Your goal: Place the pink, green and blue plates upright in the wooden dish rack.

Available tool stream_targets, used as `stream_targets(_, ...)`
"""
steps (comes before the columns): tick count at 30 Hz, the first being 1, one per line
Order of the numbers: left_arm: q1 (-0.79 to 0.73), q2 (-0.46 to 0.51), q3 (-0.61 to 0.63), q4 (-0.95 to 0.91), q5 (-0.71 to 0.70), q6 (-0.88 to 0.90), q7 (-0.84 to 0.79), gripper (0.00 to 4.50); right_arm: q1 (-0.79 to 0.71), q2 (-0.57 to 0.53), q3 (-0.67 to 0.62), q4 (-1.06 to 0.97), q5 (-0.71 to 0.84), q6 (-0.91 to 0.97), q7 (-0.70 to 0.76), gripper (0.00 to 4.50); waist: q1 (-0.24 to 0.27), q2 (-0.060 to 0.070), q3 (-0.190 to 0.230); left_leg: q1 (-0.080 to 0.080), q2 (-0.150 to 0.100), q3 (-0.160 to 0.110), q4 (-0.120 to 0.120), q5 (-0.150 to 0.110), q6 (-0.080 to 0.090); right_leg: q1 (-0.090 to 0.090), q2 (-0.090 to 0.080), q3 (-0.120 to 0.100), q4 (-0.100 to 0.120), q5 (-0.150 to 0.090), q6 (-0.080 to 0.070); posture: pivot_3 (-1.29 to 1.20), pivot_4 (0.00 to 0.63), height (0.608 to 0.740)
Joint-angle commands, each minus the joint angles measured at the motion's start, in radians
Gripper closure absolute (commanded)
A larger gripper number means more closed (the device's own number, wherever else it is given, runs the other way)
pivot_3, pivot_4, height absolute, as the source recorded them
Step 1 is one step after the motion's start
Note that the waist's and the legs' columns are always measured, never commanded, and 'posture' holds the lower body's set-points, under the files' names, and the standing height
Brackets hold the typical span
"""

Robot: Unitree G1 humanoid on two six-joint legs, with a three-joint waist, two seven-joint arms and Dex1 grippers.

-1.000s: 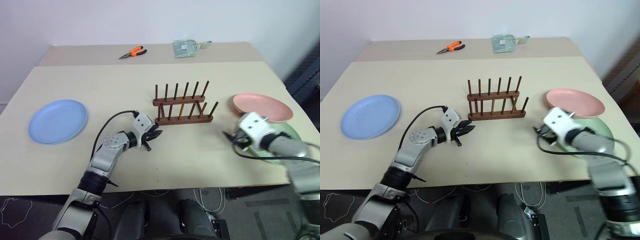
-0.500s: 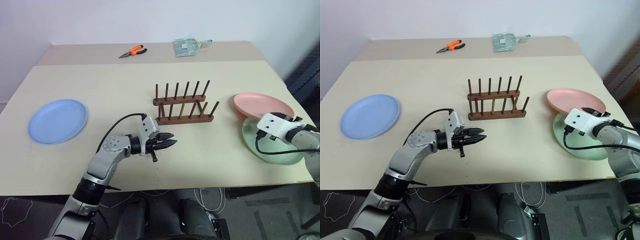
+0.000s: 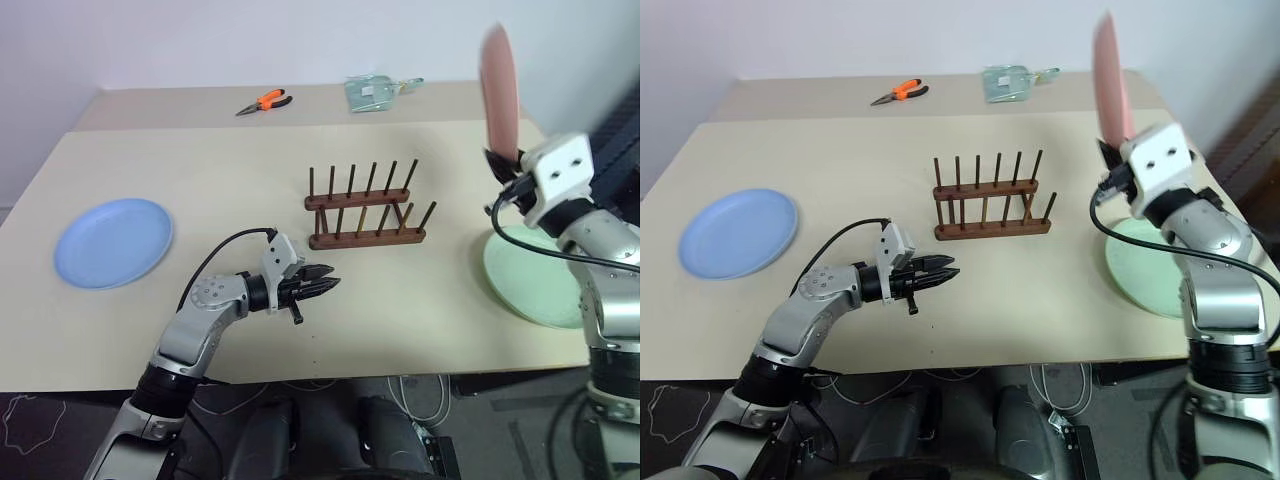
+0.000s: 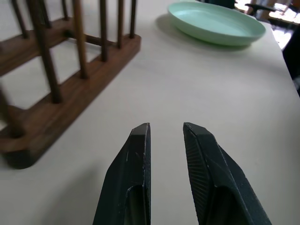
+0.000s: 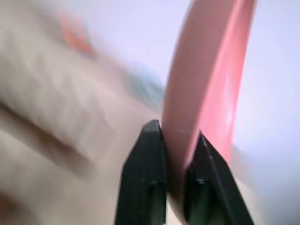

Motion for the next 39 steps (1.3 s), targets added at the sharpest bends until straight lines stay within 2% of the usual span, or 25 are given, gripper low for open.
stream_targets(1, 0.001, 0.013, 0.026, -0.02, -0.017, -0.015, -0.003, 3.42, -0.009, 0.074, -0.083, -0.131, 0.267, 0.177, -0.072, 4.43, 0.012, 0.0, 0.0, -0.001, 0.0, 0.0, 0.0, 0.0, 0.0, 0.0, -0.001, 0.0, -0.001, 0.0, 0.0, 0.0, 0.15, 0.738)
stream_targets(7, 0.003, 0.009, 0.033, -0.037, -0.031, -0.004, 0.001, 3.42, 0.017, 0.101, -0.052, -0.154, 0.304, 0.25, -0.125, 4.43, 0.012, 0.0, 0.0, -0.012, -0.005, 0.001, 0.002, 0.0, 0.0, -0.01, -0.007, 0.002, -0.002, 0.0, -0.001, 0.0, 0.15, 0.738)
stream_targets(18, 0.007, 0.013, 0.033, -0.053, -0.046, 0.004, 0.007, 3.42, 0.061, 0.068, 0.0, -0.065, 0.25, 0.282, -0.089, 4.43, 0.01, 0.001, 0.0, -0.013, -0.003, 0.003, 0.0, 0.0, 0.001, -0.014, -0.005, 0.002, 0.001, 0.0, -0.001, 0.0, 0.15, 0.738)
stream_targets(19, 0.007, 0.014, 0.032, -0.054, -0.047, 0.004, 0.007, 3.42, 0.063, 0.065, 0.006, -0.056, 0.236, 0.276, -0.086, 3.63, 0.01, 0.001, 0.0, -0.013, -0.003, 0.003, 0.0, 0.0, 0.001, -0.014, -0.005, 0.002, 0.001, 0.0, -0.001, 0.0, 0.15, 0.738)
stream_targets(21, 0.008, 0.015, 0.029, -0.056, -0.048, 0.004, 0.008, 3.42, 0.062, 0.061, 0.014, -0.046, 0.215, 0.262, -0.081, 2.85, 0.009, 0.001, 0.0, -0.013, -0.003, 0.003, 0.0, 0.0, 0.001, -0.014, -0.004, 0.002, 0.001, 0.0, -0.001, 0.0, 0.15, 0.738)
stream_targets(26, 0.012, 0.016, 0.023, -0.061, -0.049, 0.007, 0.009, 3.42, 0.066, 0.033, -0.003, -0.042, 0.146, 0.197, -0.064, 0.29, 0.01, 0.001, 0.0, -0.013, -0.003, 0.003, 0.001, 0.0, 0.001, -0.014, -0.003, 0.002, 0.001, 0.0, -0.001, 0.0, 0.15, 0.738)
stream_targets(34, 0.016, 0.018, 0.008, -0.052, -0.058, 0.015, -0.011, 3.42, 0.417, -0.173, -0.263, -0.125, 0.181, 0.186, 0.179, 0.29, 0.028, 0.001, 0.0, -0.013, -0.004, 0.004, 0.001, -0.001, 0.002, -0.012, -0.003, 0.002, -0.002, 0.0, -0.001, 0.0, 0.15, 0.738)
stream_targets(37, 0.002, 0.013, -0.001, -0.03, -0.054, 0.007, -0.026, 3.42, 0.561, -0.212, -0.218, -0.119, 0.047, 0.153, 0.175, 0.29, 0.017, 0.001, -0.001, -0.012, -0.003, 0.004, 0.001, -0.001, 0.002, -0.012, -0.002, 0.002, -0.001, 0.0, -0.001, 0.0, 0.15, 0.738)
stream_targets(39, -0.008, 0.006, -0.008, -0.019, -0.052, 0.005, -0.033, 3.42, 0.604, -0.21, -0.17, -0.111, -0.031, 0.119, 0.143, 0.29, 0.009, 0.002, -0.001, -0.011, -0.002, 0.004, 0.002, -0.001, 0.001, -0.011, -0.002, 0.002, -0.001, 0.0, -0.001, 0.0, 0.15, 0.738)
